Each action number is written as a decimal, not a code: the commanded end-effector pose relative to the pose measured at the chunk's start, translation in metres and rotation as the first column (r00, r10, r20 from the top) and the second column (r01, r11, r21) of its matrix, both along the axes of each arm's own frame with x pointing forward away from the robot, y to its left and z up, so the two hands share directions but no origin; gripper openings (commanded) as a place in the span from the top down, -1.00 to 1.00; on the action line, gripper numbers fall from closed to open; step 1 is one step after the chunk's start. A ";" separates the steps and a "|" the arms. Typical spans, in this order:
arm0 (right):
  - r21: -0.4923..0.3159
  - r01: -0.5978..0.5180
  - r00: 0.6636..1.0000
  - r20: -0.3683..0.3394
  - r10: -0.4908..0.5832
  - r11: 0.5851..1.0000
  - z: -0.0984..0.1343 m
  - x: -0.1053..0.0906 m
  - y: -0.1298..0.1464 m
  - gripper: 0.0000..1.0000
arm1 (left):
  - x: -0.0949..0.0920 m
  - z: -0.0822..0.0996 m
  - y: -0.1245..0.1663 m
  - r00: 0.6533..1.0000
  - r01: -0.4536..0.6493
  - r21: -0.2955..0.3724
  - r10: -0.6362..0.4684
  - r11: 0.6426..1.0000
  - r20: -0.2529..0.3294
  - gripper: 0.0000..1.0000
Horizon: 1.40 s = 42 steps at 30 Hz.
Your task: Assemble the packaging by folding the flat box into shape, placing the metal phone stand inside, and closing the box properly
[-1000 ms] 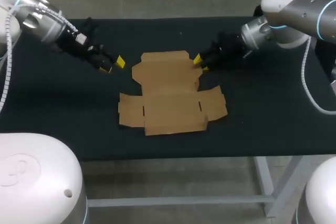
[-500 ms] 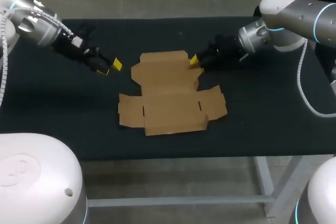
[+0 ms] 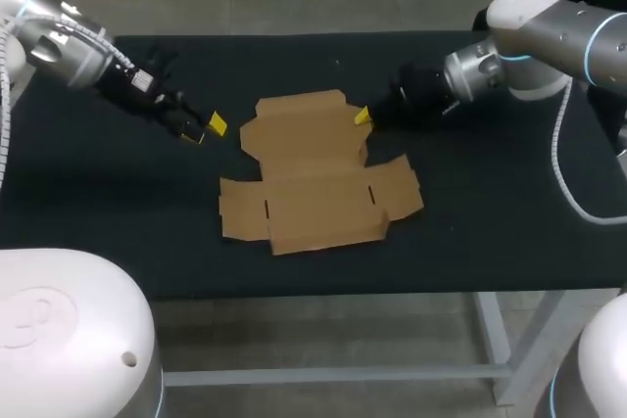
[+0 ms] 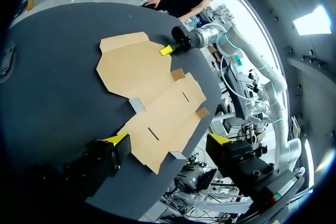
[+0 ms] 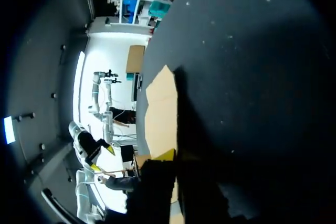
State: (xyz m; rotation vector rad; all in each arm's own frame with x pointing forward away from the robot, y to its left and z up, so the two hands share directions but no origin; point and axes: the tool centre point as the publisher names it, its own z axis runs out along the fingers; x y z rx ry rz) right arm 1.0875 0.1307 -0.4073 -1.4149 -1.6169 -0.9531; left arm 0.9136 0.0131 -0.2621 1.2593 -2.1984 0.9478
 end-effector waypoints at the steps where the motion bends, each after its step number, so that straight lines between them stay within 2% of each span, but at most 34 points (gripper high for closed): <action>1: 0.027 -0.006 1.000 0.023 0.005 1.000 0.004 0.001 -0.005 1.00 | 0.006 -0.002 0.003 0.999 0.029 -0.020 -0.029 0.999 -0.019 -1.00; 8: 0.069 -0.006 0.996 0.084 0.000 0.998 0.022 0.000 -0.010 1.00 | 0.013 -0.009 -0.001 0.997 0.074 -0.055 -0.076 0.996 -0.023 -1.00; 12: 0.112 -0.037 0.994 0.104 0.025 0.993 0.034 -0.002 -0.009 1.00 | 0.017 -0.012 -0.002 0.996 0.094 -0.063 -0.094 0.994 0.000 -1.00; 26: 0.112 -0.037 0.994 0.104 0.025 0.993 0.034 -0.002 -0.009 1.00 | 0.017 -0.012 -0.002 0.996 0.094 -0.063 -0.094 0.994 0.000 -1.00; 27: 0.112 -0.037 0.994 0.104 0.025 0.993 0.034 -0.002 -0.009 1.00 | 0.016 -0.014 -0.006 0.995 0.098 -0.054 -0.097 0.994 0.022 -1.00; 30: 0.156 -0.022 0.986 0.166 -0.005 0.988 0.040 -0.004 -0.013 1.00 | 0.016 -0.012 -0.017 0.986 0.141 -0.109 -0.130 0.984 0.102 -1.00; 35: 0.212 -0.031 0.960 0.277 -0.030 0.977 0.058 -0.008 -0.019 1.00 | 0.023 -0.002 -0.016 0.962 0.179 -0.132 -0.145 0.975 0.233 -1.00; 42: 0.261 -0.044 0.929 0.365 -0.056 0.964 0.076 -0.009 -0.025 1.00 | 0.037 0.005 -0.012 0.924 0.198 -0.142 -0.137 0.970 0.356 -1.00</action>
